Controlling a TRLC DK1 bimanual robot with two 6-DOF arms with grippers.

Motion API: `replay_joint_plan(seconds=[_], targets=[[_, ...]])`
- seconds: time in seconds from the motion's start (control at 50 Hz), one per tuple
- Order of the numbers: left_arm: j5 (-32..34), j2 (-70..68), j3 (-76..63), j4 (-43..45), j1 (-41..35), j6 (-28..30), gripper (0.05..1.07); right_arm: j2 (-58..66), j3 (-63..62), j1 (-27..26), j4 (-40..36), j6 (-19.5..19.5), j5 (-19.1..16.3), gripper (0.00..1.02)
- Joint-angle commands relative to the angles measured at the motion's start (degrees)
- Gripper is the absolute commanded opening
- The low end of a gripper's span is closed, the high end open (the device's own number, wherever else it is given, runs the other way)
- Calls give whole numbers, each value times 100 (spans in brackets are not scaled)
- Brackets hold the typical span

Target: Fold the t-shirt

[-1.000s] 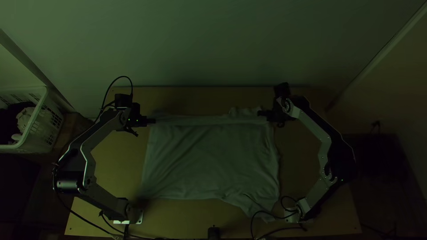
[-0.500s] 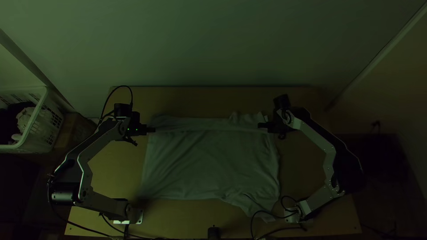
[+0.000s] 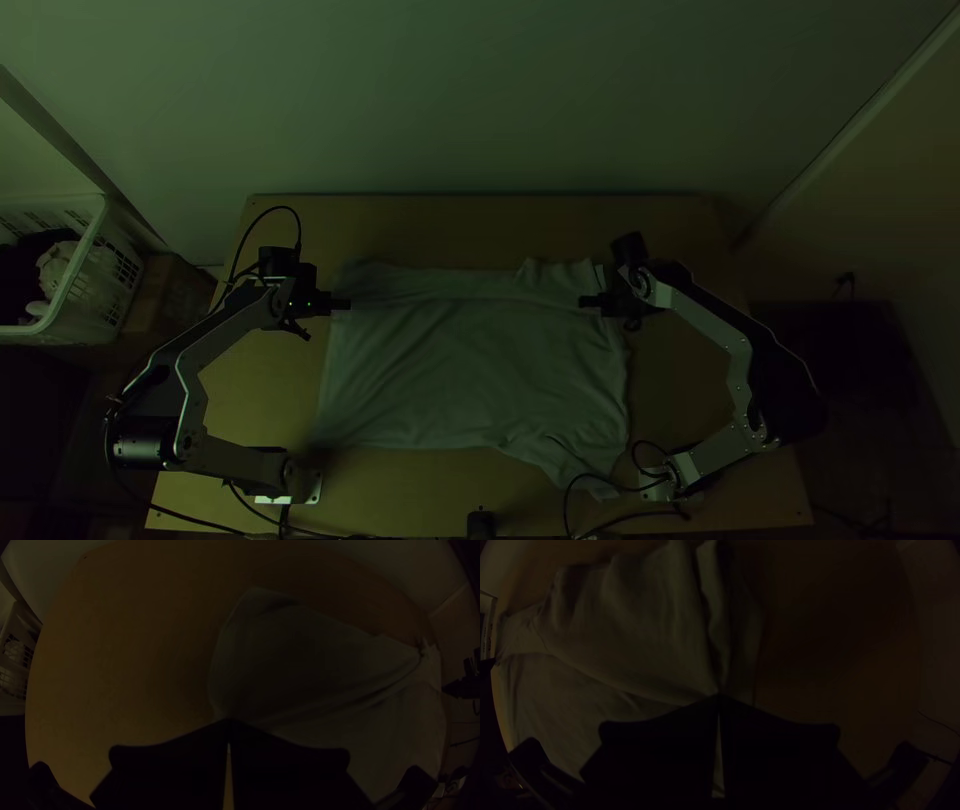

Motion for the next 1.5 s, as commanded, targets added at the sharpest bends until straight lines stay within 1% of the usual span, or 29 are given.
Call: replay_joint_plan(seconds=[0.0, 0.14, 0.3, 0.32, 0.34, 0.4, 0.48, 0.52, 0.54, 0.68, 0.92, 1.12, 1.34, 1.42, 1.48], targets=[[37, -80, -120, 54, 50, 44, 8, -78, -311, 18, 75, -79, 99, 2], [37, -36, -112, 142, 50, -8, 9, -16, -557, 53, 251, -70, 99, 2], [46, -54, -120, 142, 42, -35, 32, -51, -680, 106, 418, -97, 117, 3], [46, -63, -120, 142, 42, -35, 35, -69, -671, 106, 435, -97, 143, 5], [46, -72, -112, 142, 42, -35, 39, -95, -662, 106, 453, -97, 169, 9], [72, -89, -85, 116, 50, -44, 56, -218, -636, 106, 462, -97, 196, 16], [186, -212, -76, 37, 50, -52, 83, -429, -557, 106, 444, -79, 204, 22], [257, -300, -94, 28, 50, -105, 102, -570, -548, 106, 435, -79, 204, 29], [283, -335, -94, 28, 50, -132, 104, -658, -539, 106, 426, -79, 204, 31], [371, -660, -120, -51, 50, -175, 103, -1211, -539, 80, 303, -79, 204, 40], [512, -1539, -235, -482, 50, -132, 103, -2108, -566, 88, -549, -70, 196, 42], [503, -2278, -481, -1229, 182, 273, 103, -2785, -627, 185, -1349, -18, 204, 42], [494, -3165, -683, -2248, 420, 774, 103, -3567, -891, 519, -1999, 246, 196, 42], [468, -3429, -683, -2626, 437, 826, 103, -3760, -1014, 642, -2158, 316, 196, 42], [459, -3596, -683, -2934, 428, 888, 103, -3892, -1137, 713, -2237, 448, 196, 42]])
